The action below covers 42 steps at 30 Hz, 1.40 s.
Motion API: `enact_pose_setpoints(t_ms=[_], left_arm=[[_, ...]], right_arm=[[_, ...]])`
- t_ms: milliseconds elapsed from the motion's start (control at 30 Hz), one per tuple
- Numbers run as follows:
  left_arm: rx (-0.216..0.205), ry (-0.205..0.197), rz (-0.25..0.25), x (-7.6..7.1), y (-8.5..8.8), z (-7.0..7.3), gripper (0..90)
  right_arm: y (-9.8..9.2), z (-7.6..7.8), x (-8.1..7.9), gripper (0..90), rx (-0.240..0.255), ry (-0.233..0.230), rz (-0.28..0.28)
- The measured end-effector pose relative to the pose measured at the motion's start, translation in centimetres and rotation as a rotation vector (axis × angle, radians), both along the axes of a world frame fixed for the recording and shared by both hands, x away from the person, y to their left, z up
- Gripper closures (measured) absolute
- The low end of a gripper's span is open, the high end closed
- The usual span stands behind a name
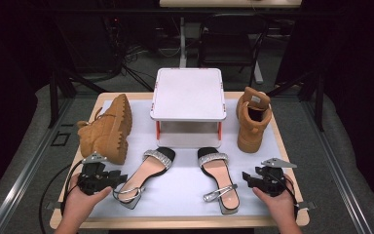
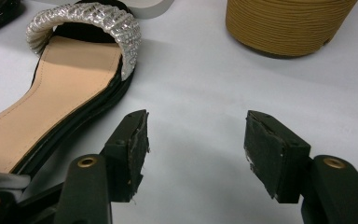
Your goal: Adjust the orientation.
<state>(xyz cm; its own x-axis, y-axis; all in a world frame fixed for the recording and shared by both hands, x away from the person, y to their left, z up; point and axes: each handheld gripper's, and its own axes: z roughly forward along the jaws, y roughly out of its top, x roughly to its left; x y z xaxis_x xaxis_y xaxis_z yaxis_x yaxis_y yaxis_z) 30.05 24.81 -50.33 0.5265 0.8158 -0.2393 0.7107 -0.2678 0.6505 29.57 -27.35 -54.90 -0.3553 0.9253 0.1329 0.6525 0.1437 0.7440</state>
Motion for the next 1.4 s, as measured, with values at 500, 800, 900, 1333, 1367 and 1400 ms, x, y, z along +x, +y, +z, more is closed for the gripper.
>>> enact_pose_setpoints(t_ms=[500,800,900,1333,1367,1400], left_arm=[[0.134,0.116,-0.071,1.9,-4.5,0.6,37.4],[0.295,0.161,-0.106,3.0,-7.5,0.0,36.4],[0.331,0.163,-0.095,3.2,-8.0,-0.2,36.2],[0.42,0.192,-0.068,3.5,-9.1,-1.2,38.2],[0.42,0.19,-0.065,3.4,-9.1,-1.2,38.4],[0.419,0.191,-0.068,3.5,-9.0,-1.2,38.6]], right_arm=[[-0.1,-0.1,0.0,39.6,0.002,0.005,0.0],[-0.1,-0.1,0.0,39.6,0.003,0.006,0.002],[-0.1,-0.1,0.0,39.6,0.003,0.005,0.002],[0.0,-0.1,0.0,39.6,-0.004,0.009,-0.002],[0.0,-0.1,0.0,39.6,-0.001,0.009,0.0],[0.0,-0.1,0.0,39.6,-0.001,0.009,0.0]])
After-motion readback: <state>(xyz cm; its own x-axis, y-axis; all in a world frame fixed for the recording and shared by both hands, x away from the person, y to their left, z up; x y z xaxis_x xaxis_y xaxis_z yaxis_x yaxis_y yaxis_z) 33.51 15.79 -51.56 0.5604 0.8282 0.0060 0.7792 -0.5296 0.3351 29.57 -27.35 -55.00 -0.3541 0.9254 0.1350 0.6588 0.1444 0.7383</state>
